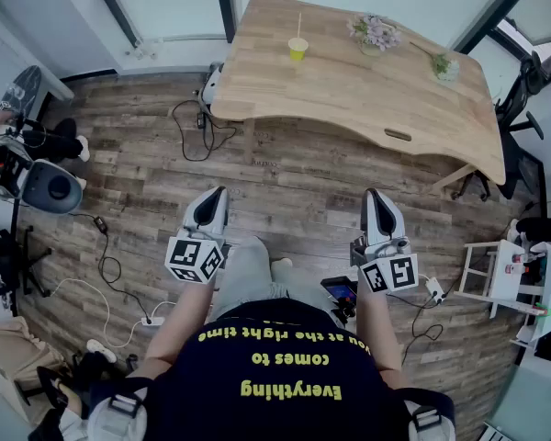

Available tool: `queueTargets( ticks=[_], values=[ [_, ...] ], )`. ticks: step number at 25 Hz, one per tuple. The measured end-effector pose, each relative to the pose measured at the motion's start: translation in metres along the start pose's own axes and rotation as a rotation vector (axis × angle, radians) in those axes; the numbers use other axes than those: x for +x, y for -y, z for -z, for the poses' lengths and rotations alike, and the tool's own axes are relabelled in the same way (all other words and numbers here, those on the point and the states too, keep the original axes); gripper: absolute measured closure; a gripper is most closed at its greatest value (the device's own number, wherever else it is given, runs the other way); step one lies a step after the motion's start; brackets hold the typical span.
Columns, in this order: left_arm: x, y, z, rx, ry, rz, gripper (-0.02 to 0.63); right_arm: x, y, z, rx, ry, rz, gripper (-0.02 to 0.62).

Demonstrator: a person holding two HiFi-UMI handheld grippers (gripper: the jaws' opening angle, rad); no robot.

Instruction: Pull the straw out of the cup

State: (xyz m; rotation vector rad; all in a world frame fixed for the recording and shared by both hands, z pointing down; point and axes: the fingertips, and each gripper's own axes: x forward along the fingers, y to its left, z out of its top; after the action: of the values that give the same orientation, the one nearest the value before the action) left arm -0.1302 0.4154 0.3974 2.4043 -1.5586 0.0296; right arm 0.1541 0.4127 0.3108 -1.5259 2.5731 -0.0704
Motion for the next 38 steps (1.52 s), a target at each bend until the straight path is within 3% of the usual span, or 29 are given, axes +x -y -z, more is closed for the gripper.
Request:
queueTargets(
  ticks=[19,38],
  values=[
    [0.015,0.009,-0.007,0.032,0.002,-0.025,0.604,-0.010,0.030,-0.007,0.094,0.038,-0.003,0.591],
    [0.133,-0.030,-0.040,0.030,0.023,0.042,0.605,0.080,0.080,-0.009,0.092,0.059,0.052,0.591]
  ],
)
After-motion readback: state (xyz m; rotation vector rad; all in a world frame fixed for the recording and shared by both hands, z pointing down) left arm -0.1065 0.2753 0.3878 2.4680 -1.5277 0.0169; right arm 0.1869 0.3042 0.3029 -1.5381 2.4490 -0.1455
